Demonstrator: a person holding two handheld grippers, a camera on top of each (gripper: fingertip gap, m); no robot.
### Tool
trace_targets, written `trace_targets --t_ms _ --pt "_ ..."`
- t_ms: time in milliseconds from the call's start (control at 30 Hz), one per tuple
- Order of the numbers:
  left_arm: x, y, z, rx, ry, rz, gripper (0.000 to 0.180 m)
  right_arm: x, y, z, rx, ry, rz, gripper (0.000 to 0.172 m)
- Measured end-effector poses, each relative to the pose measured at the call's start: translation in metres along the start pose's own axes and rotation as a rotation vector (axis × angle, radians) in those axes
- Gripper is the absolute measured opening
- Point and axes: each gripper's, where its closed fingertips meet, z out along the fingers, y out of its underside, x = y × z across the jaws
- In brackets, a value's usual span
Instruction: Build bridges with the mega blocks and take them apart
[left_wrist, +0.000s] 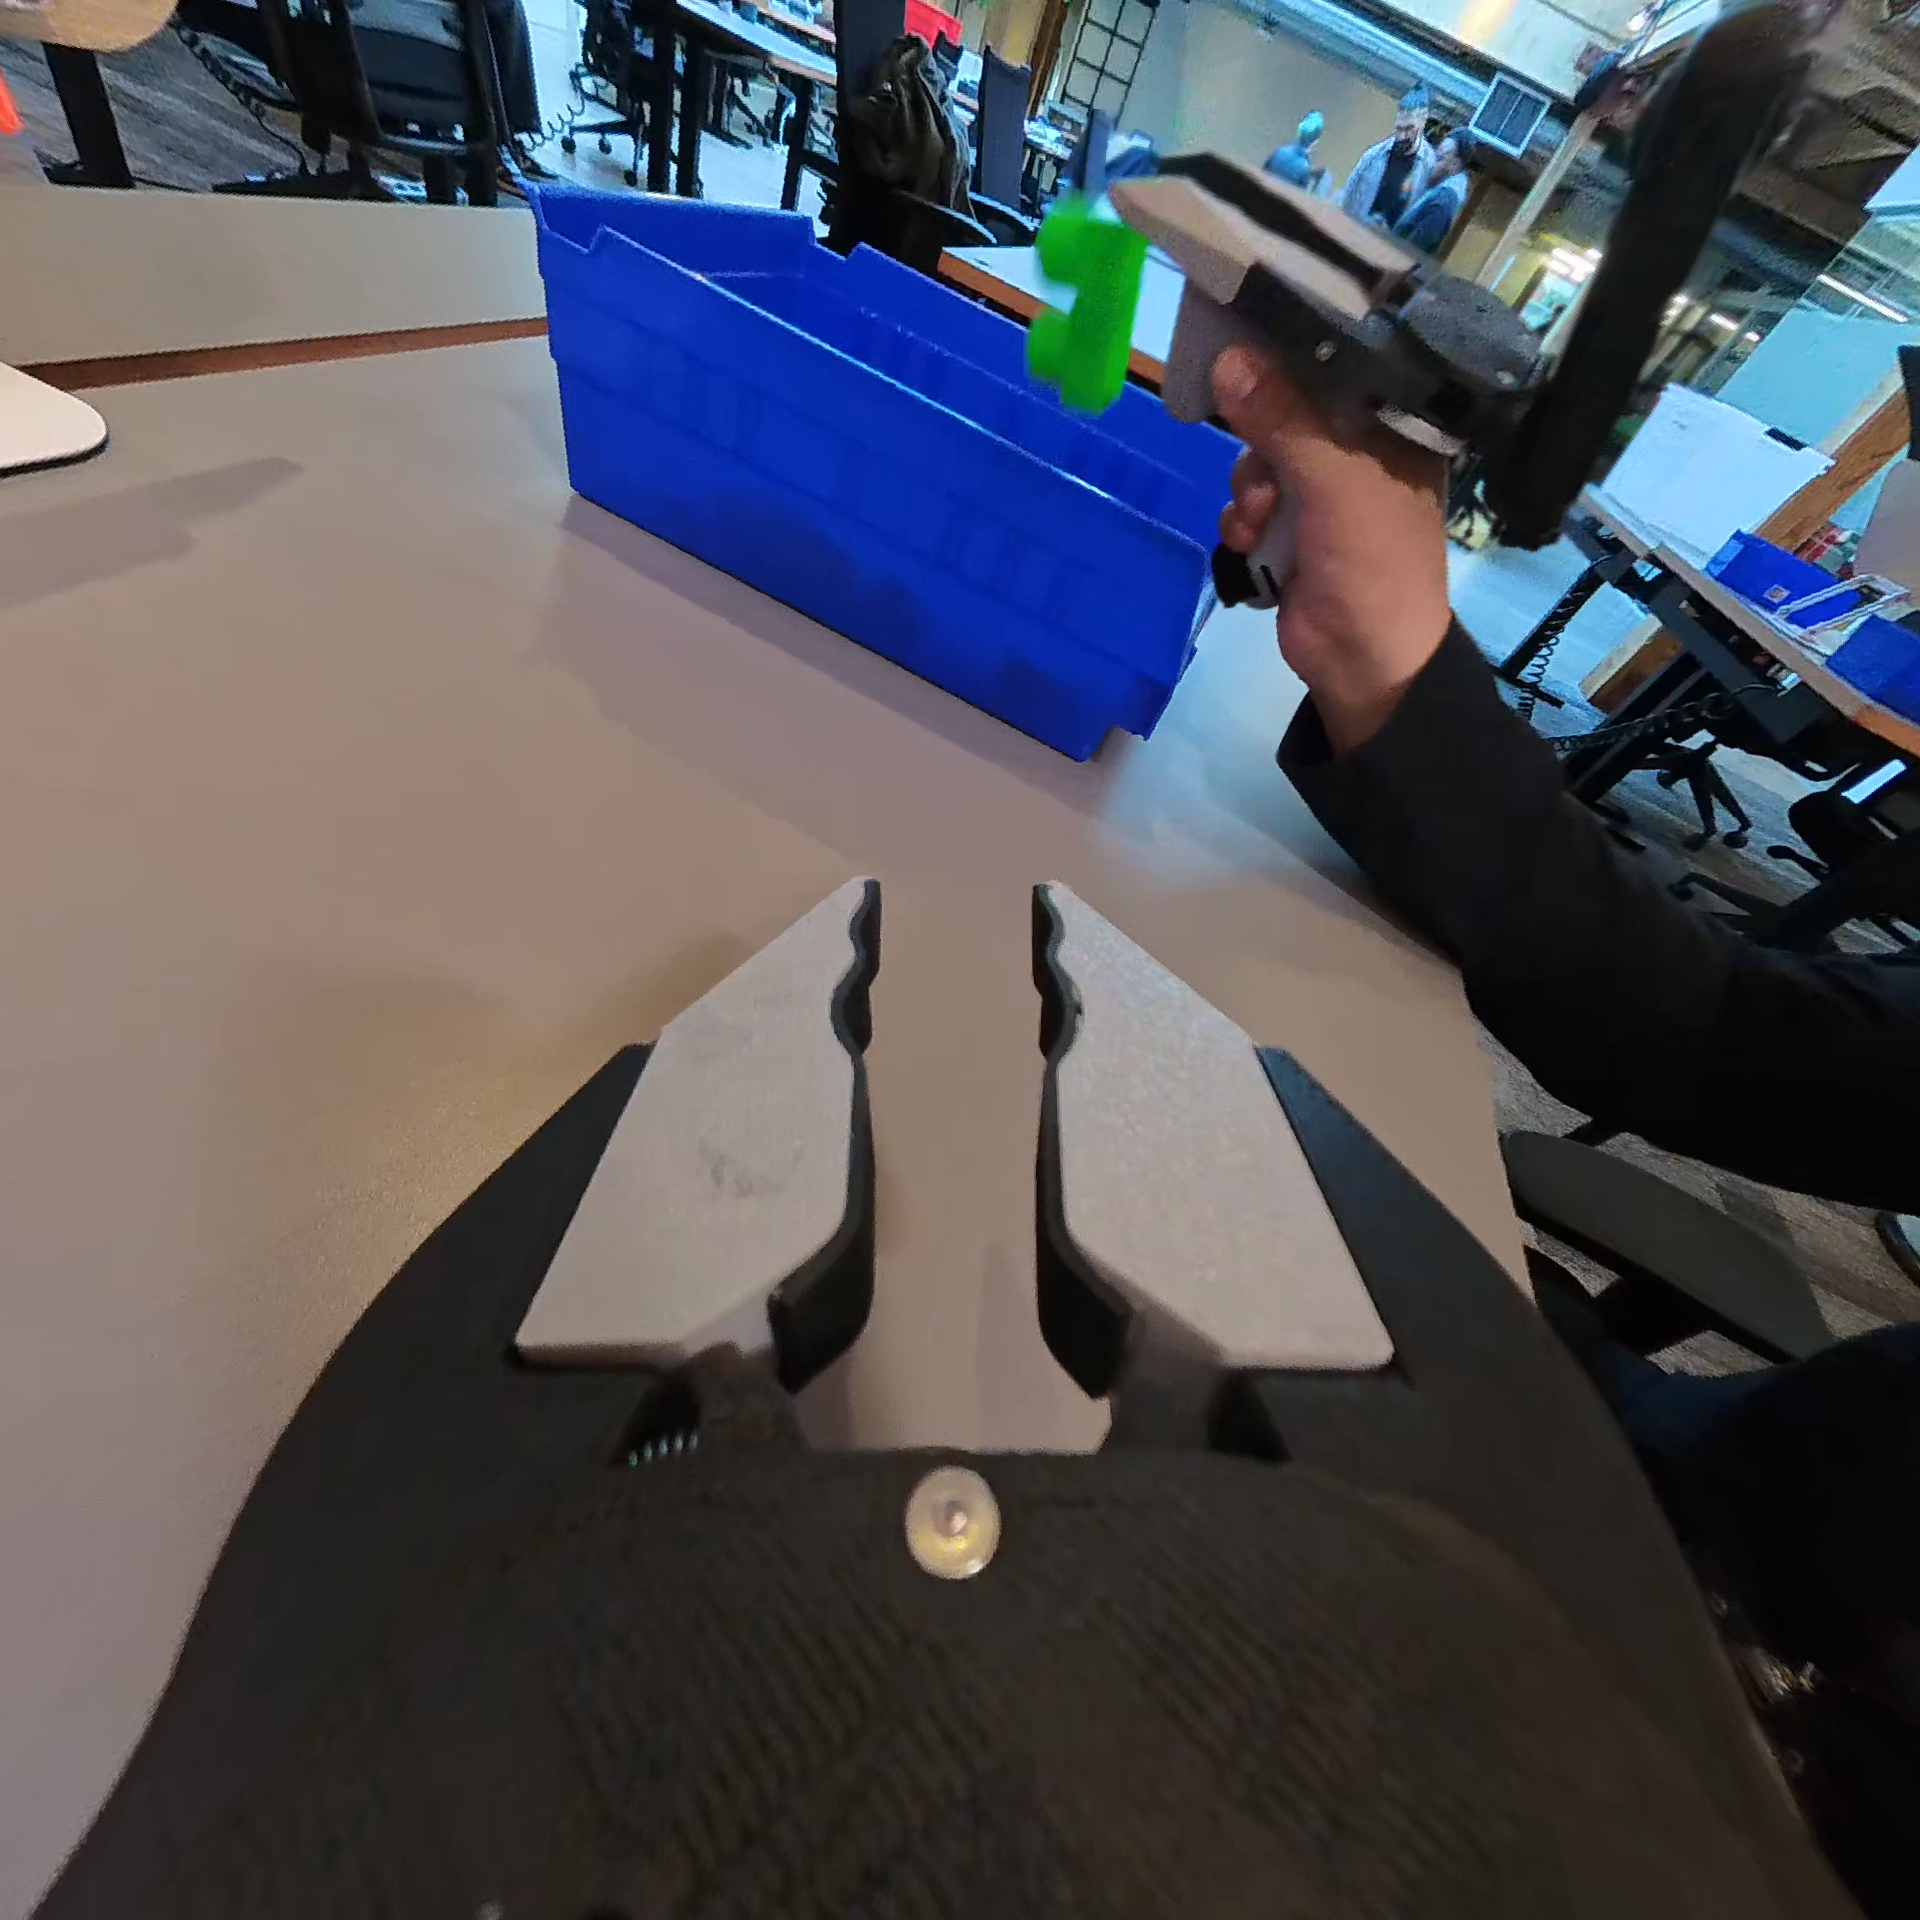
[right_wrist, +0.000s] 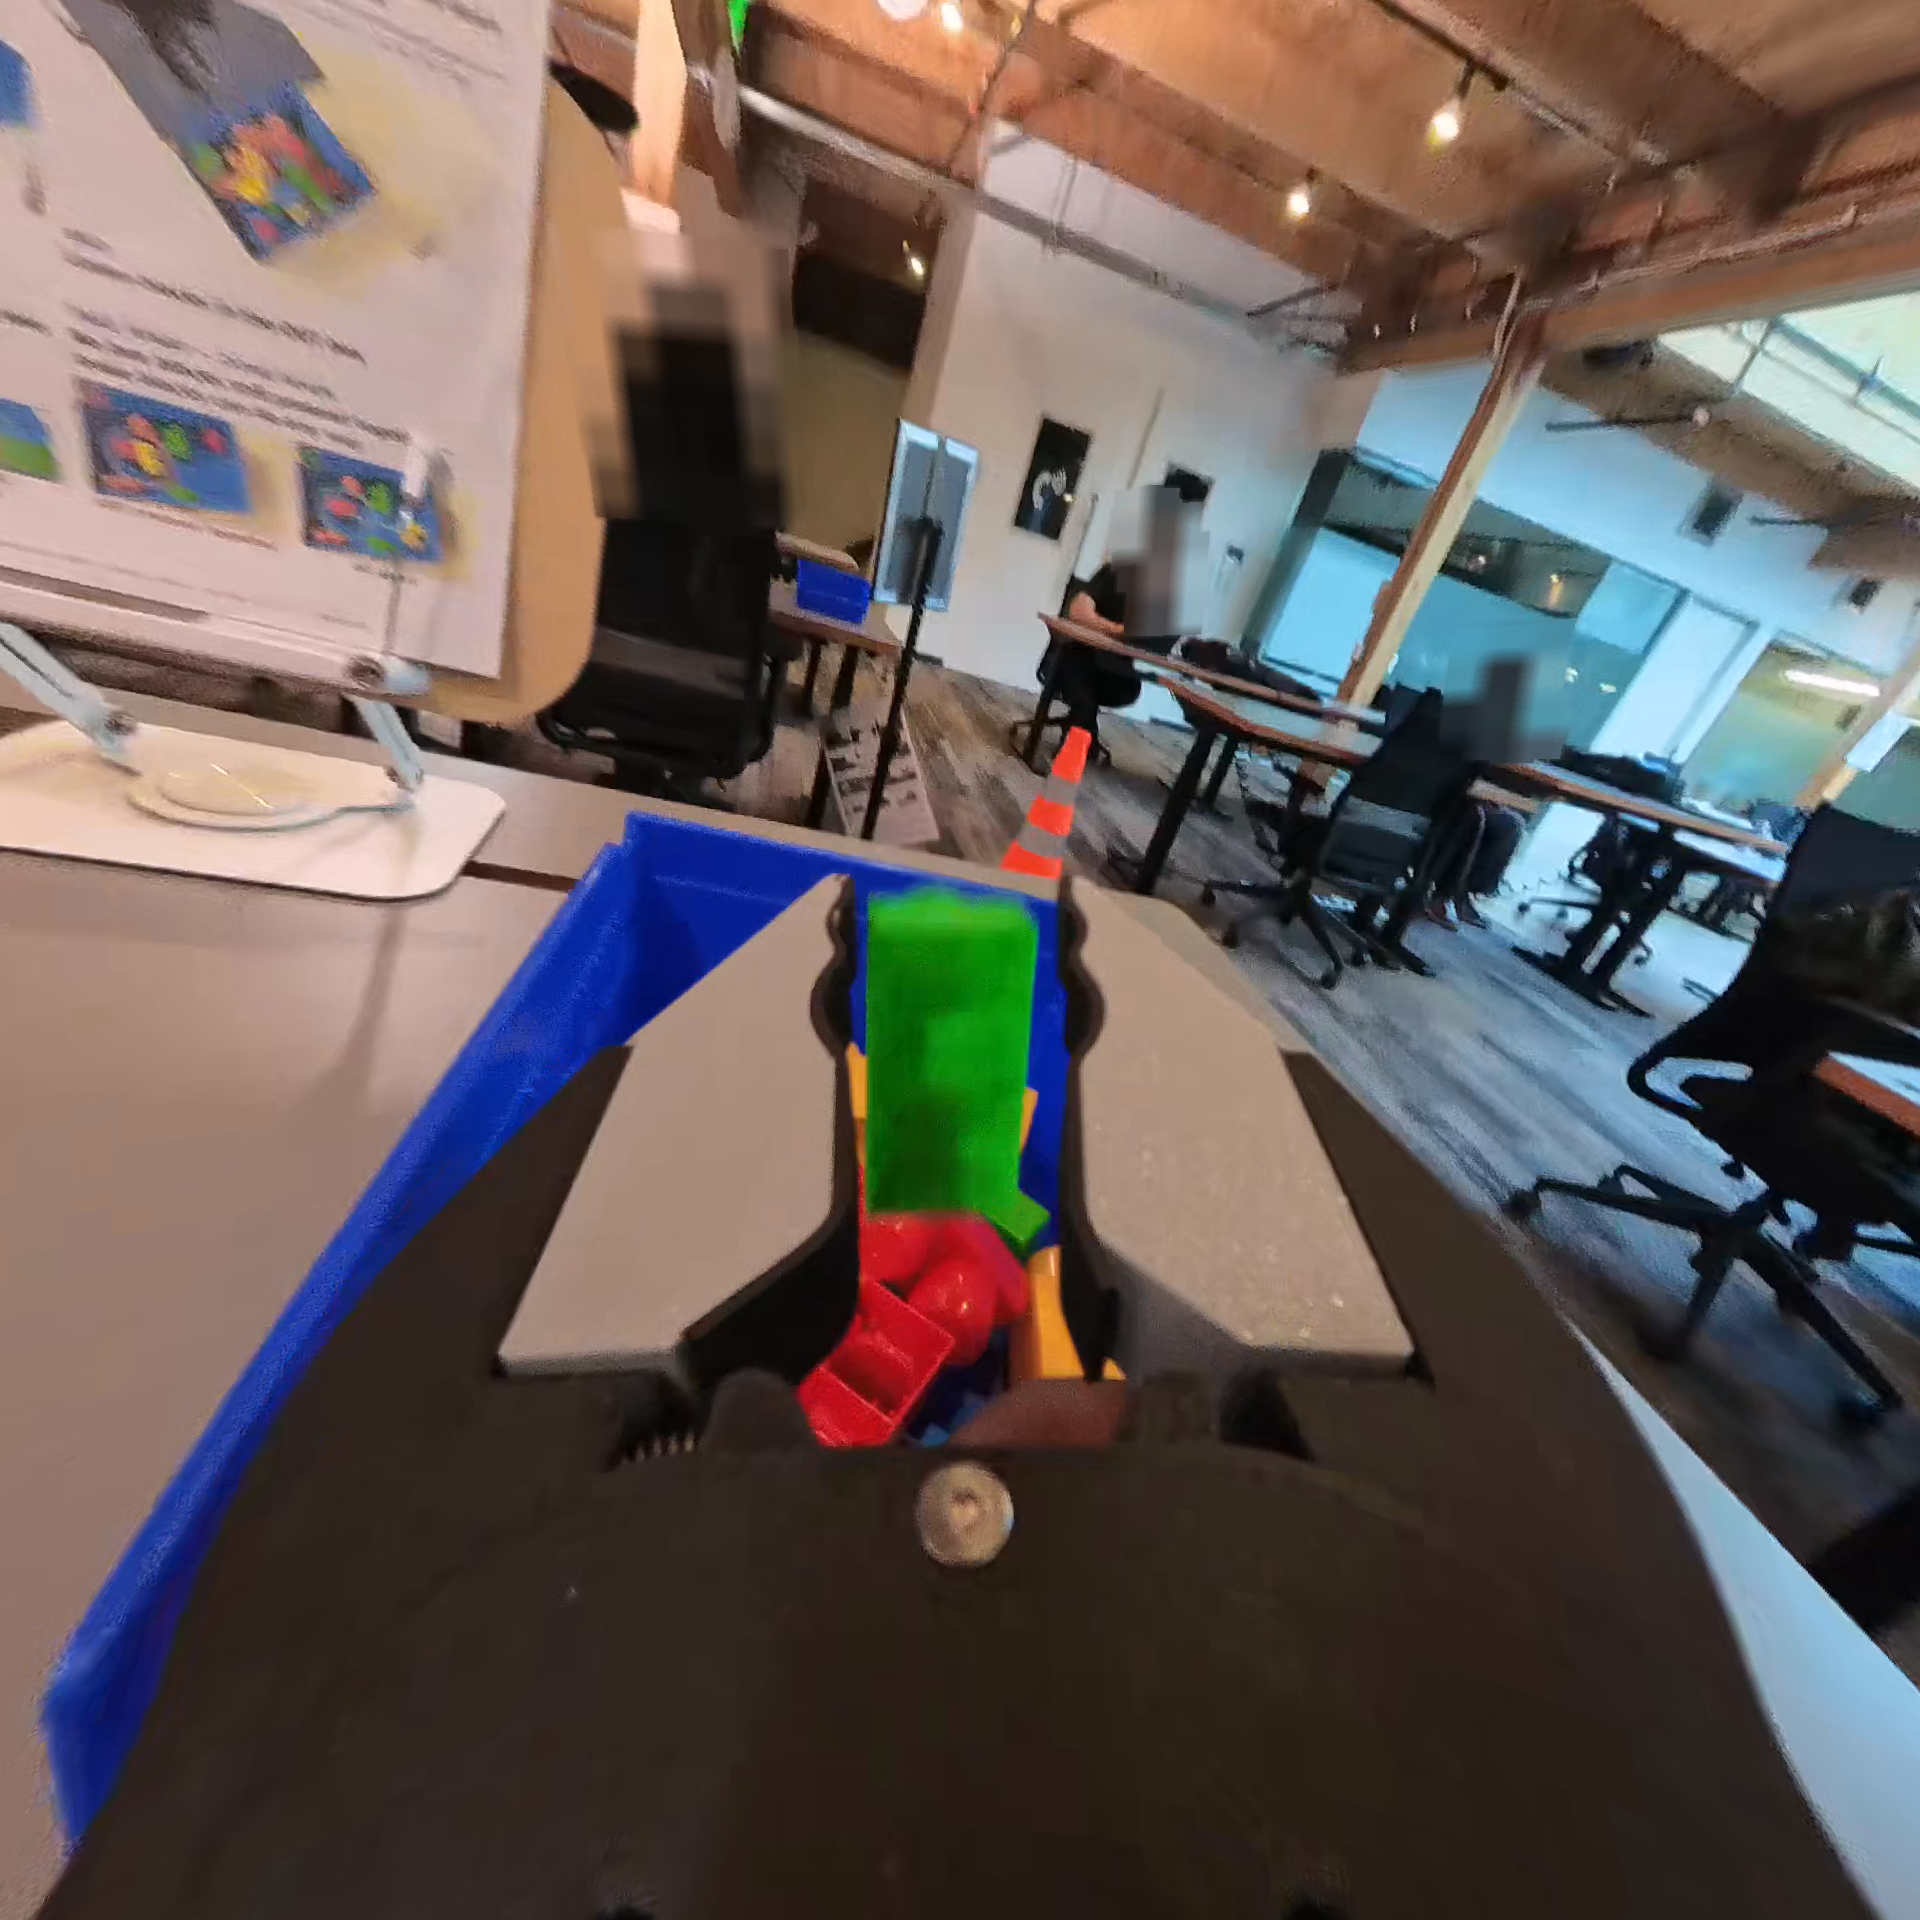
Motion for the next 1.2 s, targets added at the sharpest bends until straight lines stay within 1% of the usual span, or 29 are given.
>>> trace_targets --t_ms 33,100,200,267,300,400,433,467,500,567,600,633,667,700,733,767,833,867,900,967,1000,1067,1100,1133,1200 --pt "0.000 -0.001 0.000 0.003 0.001 0.000 0.027 0.002 0.004 0.002 -0.017 0.008 -0.002 0.044" --pt "0.000 -0.001 -0.001 0.005 0.001 -0.001 0.026 -0.001 0.002 0.001 -0.007 0.006 -0.014 0.052" --pt "-0.001 -0.001 -0.001 0.006 -0.003 -0.005 0.026 -0.012 -0.018 -0.009 0.088 0.005 -0.060 0.050" --pt "-0.001 0.000 0.000 0.003 -0.003 -0.007 0.026 -0.029 -0.037 -0.020 0.190 -0.044 -0.070 0.049" --pt "-0.002 0.001 0.000 -0.001 -0.005 -0.007 0.026 -0.042 -0.049 -0.028 0.247 -0.100 -0.070 0.042" --pt "-0.003 0.004 0.003 -0.018 -0.012 0.001 0.026 -0.091 -0.084 -0.064 0.427 -0.283 -0.118 0.002" --pt "-0.003 0.006 0.003 -0.027 -0.018 0.005 0.026 -0.109 -0.088 -0.074 0.445 -0.347 -0.134 0.001" --pt "-0.004 0.008 0.004 -0.036 -0.025 0.010 0.026 -0.128 -0.088 -0.081 0.436 -0.427 -0.144 0.006" --pt "-0.005 0.009 0.005 -0.045 -0.034 0.016 0.026 -0.146 -0.087 -0.086 0.418 -0.500 -0.149 0.009" --pt "-0.008 0.011 0.005 -0.058 -0.049 0.030 0.026 -0.180 -0.080 -0.092 0.350 -0.654 -0.118 0.011" --pt "-0.009 0.012 0.006 -0.062 -0.060 0.038 0.026 -0.203 -0.073 -0.098 0.287 -0.783 -0.058 0.015" --pt "-0.011 0.012 0.006 -0.067 -0.070 0.045 0.026 -0.230 -0.065 -0.108 0.200 -0.948 0.017 0.021" --pt "-0.012 0.012 0.006 -0.070 -0.082 0.054 0.026 -0.257 -0.054 -0.122 0.097 -1.125 0.071 0.026" --pt "-0.014 0.012 0.006 -0.070 -0.098 0.066 0.026 -0.278 -0.038 -0.131 -0.025 -1.250 0.083 0.026" --pt "-0.017 0.012 0.005 -0.072 -0.120 0.081 0.026 -0.291 -0.023 -0.127 -0.123 -1.275 0.066 0.026" --pt "-0.020 0.011 0.004 -0.073 -0.145 0.098 0.026 -0.297 -0.013 -0.114 -0.164 -1.242 0.040 0.024" --pt "-0.024 0.011 0.002 -0.078 -0.184 0.132 0.026 -0.300 -0.003 -0.097 -0.168 -1.216 -0.003 0.022" --pt "-0.025 0.009 0.001 -0.076 -0.204 0.150 0.026 -0.301 -0.002 -0.093 -0.169 -1.228 0.010 0.010" --pt "-0.025 0.008 0.001 -0.072 -0.214 0.165 0.026 -0.303 -0.001 -0.091 -0.175 -1.249 0.049 0.002" --pt "-0.026 0.007 0.001 -0.070 -0.230 0.175 0.027 -0.308 0.003 -0.096 -0.218 -1.328 0.145 0.005" --pt "-0.027 0.008 0.001 -0.075 -0.230 0.173 0.027 -0.310 0.009 -0.099 -0.270 -1.363 0.183 0.006" --pt "-0.030 0.010 0.002 -0.091 -0.252 0.172 0.028 -0.309 0.021 -0.095 -0.377 -1.349 0.210 0.012" --pt "-0.031 0.011 0.002 -0.097 -0.263 0.178 0.028 -0.307 0.023 -0.093 -0.389 -1.360 0.186 0.009" --pt "-0.033 0.012 0.001 -0.103 -0.275 0.185 0.028 -0.305 0.023 -0.092 -0.383 -1.373 0.154 0.000" --pt "-0.036 0.012 0.000 -0.106 -0.305 0.205 0.028 -0.299 0.024 -0.083 -0.396 -1.340 0.160 0.000"
